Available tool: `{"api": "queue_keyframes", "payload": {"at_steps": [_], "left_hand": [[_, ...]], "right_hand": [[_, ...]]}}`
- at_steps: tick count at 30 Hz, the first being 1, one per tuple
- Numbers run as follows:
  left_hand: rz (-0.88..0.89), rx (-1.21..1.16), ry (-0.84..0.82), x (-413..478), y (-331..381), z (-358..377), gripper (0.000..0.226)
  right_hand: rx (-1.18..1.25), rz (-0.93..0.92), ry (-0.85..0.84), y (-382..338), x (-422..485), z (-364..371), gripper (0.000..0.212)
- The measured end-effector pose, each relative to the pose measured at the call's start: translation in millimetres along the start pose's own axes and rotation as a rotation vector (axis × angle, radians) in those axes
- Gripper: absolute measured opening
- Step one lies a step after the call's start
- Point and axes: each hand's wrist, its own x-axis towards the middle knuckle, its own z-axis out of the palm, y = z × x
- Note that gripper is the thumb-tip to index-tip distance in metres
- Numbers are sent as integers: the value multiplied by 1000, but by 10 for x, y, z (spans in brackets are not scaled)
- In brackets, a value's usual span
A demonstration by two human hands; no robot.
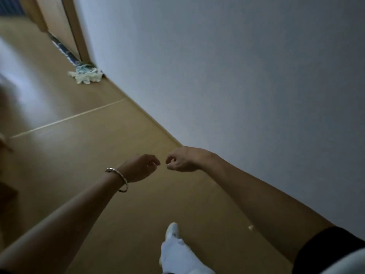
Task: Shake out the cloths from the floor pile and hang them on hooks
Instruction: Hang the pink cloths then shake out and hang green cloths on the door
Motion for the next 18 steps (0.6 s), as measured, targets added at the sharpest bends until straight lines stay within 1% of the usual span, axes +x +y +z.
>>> {"api": "queue_keyframes", "payload": {"at_steps": [5,8,12,15,18], "left_hand": [[-165,-37,68,-61,-637,-231,26],[-247,-33,89,73,-1010,-403,26],[-331,-17,79,511,-1438,-737,28],[-364,12,60,983,-1657,-1027,28],[-400,2,161,1419,-1852,-1251,28]], "right_hand": [[-35,-103,-78,-400,766,-192,38],[-38,-169,-102,-582,1294,-367,36],[-8,-257,-114,-684,2014,-717,37],[31,-262,-136,-593,2507,-1036,35],[46,-246,-143,-491,2997,-1325,33]]}}
